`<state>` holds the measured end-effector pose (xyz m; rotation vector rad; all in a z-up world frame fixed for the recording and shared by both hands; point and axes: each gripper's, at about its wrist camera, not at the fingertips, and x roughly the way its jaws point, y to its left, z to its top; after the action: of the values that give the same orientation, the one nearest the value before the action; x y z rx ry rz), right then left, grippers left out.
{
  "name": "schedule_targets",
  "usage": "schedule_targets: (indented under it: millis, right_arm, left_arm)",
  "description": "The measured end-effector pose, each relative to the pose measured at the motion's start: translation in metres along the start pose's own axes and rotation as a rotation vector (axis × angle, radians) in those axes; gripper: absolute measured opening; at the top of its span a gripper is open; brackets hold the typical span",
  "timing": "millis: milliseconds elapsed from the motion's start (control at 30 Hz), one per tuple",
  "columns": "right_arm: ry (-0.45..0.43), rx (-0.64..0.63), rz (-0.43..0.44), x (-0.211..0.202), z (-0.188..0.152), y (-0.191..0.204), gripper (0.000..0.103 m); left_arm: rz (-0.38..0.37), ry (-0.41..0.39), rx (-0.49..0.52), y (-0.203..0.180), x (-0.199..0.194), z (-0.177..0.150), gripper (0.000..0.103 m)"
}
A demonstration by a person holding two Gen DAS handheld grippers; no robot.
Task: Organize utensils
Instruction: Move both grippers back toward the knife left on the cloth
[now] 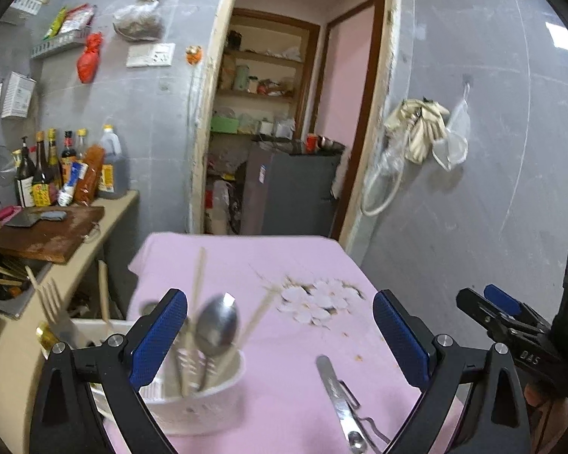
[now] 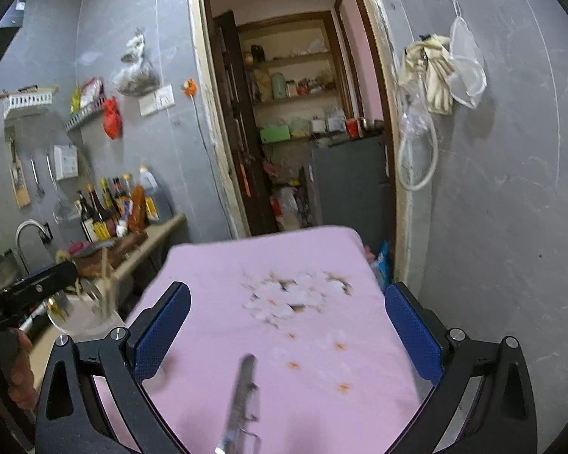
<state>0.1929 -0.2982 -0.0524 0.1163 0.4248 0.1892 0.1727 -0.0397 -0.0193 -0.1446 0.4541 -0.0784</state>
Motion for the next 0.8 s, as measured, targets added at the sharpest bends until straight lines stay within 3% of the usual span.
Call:
schedule_targets:
  millis: [300, 600, 800]
  right_arm:
    - [0.130, -0.017, 0.007, 0.020, -0.037, -0.030, 0.101]
    - [0.277, -0.077, 0.021, 0.047, -0.075, -0.031, 0.101]
    - [0.339, -0.090, 0.047, 0.060, -0.089, -0.027, 0.101]
  left_arm:
    - [0.026, 0.131, -0.031, -0.023, 0.024, -0.042, 0.099]
    - [0.063, 0.284, -0.096, -0.020, 0.051, -0.084, 0.099]
    - [0.055, 0.334, -0.119, -0.018, 0.069, -0.094, 0.098]
